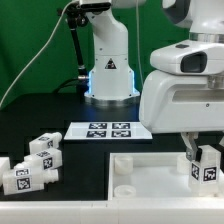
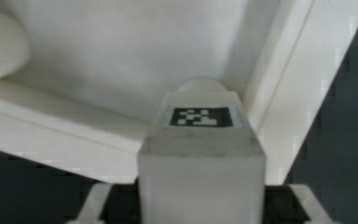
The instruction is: Assemble one leg
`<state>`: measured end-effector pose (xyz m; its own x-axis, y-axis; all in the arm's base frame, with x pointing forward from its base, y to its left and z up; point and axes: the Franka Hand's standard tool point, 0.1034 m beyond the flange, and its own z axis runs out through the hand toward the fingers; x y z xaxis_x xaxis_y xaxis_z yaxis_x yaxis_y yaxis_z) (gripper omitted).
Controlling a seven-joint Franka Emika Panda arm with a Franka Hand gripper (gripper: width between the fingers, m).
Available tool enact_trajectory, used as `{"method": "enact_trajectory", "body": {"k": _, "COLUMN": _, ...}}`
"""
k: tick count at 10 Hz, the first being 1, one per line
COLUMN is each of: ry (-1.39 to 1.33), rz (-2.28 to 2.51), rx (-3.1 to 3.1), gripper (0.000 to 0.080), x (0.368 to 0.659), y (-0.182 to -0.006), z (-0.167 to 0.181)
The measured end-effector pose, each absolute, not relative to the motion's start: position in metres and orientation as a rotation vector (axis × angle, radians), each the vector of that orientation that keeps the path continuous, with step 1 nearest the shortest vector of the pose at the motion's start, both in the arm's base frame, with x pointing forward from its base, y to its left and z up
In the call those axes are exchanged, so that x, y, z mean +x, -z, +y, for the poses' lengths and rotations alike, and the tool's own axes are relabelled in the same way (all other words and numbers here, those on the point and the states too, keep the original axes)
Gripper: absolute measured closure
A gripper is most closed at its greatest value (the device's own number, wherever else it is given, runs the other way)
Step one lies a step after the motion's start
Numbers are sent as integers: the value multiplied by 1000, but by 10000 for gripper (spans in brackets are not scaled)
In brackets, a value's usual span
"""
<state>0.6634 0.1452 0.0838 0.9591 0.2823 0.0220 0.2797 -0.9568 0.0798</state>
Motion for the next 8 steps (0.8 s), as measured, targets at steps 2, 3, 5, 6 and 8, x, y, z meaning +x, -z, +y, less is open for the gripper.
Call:
{"method": "enact_trajectory", "body": {"k": 2, "ry": -53, "rz": 378, "rx": 3045, "gripper": 515, "x": 663, "y": -84, "z": 145}}
{"method": "enact_trajectory", "body": {"k": 3, "ry": -61, "rz": 160, "rx": 3069, "gripper": 515, "x": 664, "y": -84, "z": 144}}
{"method": "enact_trajectory", "body": {"k": 5, "ry": -99, "rz": -313, "rx": 3078, "gripper": 515, "x": 664, "y": -84, "z": 142}}
{"method": "enact_trajectory", "body": {"k": 6, "ry": -100, "rz": -554, "rx": 3067, "gripper": 515, "x": 664, "y": -84, "z": 139}}
{"method": "enact_trajectory", "body": {"k": 8, "ry": -114, "rz": -973, "rx": 2988, "gripper": 515, "x": 667, "y": -84, "z": 135}}
